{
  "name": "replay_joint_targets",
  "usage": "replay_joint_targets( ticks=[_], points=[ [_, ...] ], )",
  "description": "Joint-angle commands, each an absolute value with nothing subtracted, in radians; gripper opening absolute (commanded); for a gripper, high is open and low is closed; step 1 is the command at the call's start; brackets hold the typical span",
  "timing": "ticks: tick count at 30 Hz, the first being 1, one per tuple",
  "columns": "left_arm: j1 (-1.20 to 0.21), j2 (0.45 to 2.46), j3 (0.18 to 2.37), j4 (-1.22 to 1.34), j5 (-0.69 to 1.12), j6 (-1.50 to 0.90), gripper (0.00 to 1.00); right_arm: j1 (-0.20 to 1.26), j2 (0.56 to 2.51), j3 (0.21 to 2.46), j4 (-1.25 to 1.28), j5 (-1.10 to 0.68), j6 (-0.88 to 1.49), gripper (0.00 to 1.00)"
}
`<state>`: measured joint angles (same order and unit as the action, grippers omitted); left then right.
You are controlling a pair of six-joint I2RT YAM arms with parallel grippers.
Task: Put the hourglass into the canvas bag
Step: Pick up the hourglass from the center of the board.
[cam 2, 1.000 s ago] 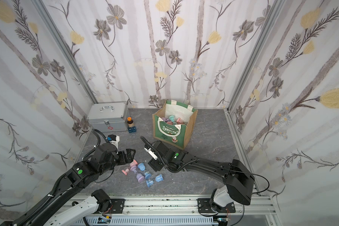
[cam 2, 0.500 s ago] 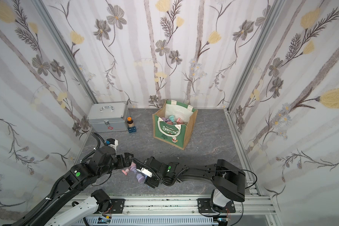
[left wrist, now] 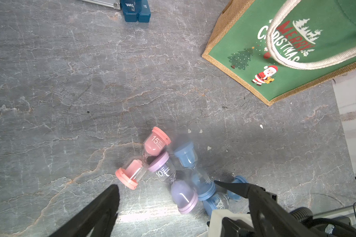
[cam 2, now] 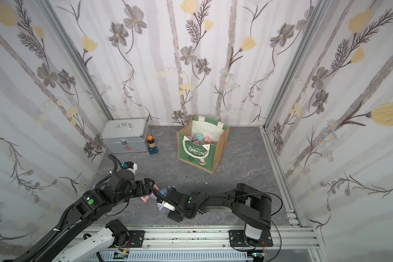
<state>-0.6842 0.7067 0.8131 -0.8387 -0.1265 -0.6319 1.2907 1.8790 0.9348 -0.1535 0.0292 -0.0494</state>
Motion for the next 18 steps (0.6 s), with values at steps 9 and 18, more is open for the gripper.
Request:
replay_joint_targets(
  ticks=[9, 18],
  points=[
    [-0.683, 0.716, 0.82, -0.83, -0.129, -0.64, 1.0, 1.279, 1.895, 0.911, -0.137, 0.136, -0.067, 0.59],
    [-0.683, 0.724, 0.822, -0.814, -0.126, -0.641, 1.0, 1.254, 1.864, 0.903, -0.14, 0.167, -0.067, 0.47]
  ],
)
